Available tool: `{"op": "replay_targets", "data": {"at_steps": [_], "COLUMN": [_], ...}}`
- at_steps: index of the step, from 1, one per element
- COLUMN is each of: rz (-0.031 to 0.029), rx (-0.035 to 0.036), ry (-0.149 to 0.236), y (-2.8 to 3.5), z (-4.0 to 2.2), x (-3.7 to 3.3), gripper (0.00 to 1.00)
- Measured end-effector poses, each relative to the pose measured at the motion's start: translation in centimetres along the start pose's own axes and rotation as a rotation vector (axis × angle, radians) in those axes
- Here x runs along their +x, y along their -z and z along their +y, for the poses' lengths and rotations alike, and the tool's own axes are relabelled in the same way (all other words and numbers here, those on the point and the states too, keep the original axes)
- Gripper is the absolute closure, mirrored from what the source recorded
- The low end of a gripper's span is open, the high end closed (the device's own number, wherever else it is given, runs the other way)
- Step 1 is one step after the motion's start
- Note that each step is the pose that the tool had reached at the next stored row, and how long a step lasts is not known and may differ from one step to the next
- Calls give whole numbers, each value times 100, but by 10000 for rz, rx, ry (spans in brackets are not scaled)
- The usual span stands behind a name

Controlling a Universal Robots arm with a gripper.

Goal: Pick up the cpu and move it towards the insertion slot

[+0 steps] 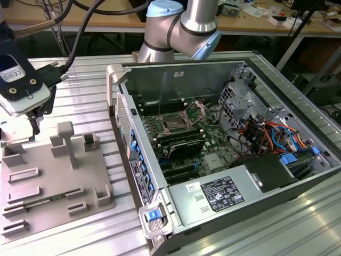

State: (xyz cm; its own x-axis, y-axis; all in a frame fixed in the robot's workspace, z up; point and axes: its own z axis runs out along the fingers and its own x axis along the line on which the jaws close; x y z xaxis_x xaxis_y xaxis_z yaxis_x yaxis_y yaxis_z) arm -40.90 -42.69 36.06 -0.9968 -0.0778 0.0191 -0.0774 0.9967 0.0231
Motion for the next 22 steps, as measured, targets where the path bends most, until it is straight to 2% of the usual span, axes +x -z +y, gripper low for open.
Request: {"op": "replay_targets", "data": {"at_steps": [14,19,22], "rz": [3,49,78], "rx": [0,-3,-6], "ry": [1,0,-1], "y": [232,238,239], "z": [4,0,-6], "x": [-7,-66,-141], "gripper": [45,45,45]}}
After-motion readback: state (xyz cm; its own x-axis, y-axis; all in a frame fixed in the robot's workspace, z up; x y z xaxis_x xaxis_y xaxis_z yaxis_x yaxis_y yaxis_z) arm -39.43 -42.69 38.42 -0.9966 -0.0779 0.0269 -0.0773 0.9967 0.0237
